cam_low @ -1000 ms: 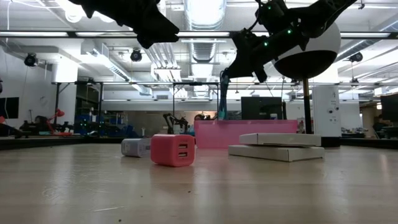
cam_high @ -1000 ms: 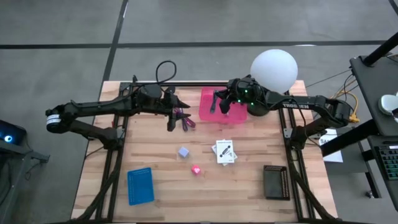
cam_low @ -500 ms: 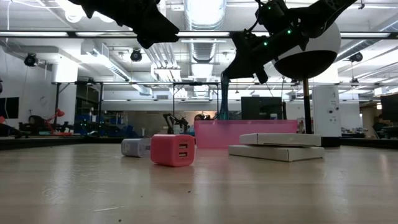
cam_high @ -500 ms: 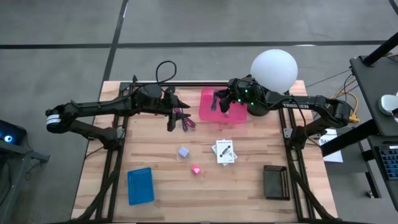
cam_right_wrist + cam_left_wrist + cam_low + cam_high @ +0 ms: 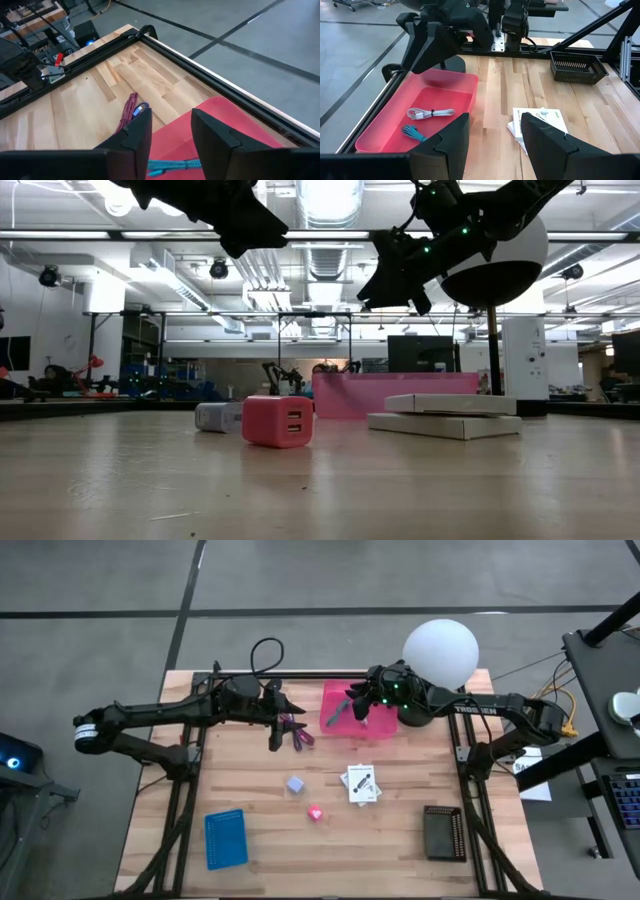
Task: Pick and place items into bin
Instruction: Put the pink charger cable into the pink bin
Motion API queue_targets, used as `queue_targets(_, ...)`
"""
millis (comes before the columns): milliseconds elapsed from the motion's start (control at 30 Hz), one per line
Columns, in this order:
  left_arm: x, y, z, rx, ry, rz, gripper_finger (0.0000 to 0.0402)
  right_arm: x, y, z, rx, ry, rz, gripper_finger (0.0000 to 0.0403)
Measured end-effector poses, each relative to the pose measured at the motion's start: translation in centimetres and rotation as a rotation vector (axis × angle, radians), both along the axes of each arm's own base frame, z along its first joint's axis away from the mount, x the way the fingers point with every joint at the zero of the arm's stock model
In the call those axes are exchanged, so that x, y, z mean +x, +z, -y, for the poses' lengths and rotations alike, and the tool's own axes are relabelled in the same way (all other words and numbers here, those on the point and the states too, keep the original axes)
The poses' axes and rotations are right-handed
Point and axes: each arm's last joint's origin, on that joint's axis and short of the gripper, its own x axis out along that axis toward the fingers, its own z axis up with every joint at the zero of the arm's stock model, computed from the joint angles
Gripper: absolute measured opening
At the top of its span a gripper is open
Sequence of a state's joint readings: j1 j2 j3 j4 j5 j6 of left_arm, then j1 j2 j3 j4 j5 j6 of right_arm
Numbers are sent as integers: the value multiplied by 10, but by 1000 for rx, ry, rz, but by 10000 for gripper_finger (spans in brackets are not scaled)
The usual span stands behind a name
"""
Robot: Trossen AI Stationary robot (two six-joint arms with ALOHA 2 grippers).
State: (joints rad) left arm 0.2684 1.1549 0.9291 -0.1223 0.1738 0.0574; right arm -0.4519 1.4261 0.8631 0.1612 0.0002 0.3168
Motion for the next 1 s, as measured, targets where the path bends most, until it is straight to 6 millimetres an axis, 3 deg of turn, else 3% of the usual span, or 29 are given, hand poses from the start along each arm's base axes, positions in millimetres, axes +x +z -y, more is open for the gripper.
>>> queue_targets(533,1,-9,0,-5,0,-24,163,1,0,-2,103,18,43,127)
queue_targets(767,7,-44,-2,-31,-4,-149,163,2,-2,-6,152,55,45,136)
queue_targets(1000,22,-83,-6,16,-72,-384,163,8,0,-23,161,228,48,129)
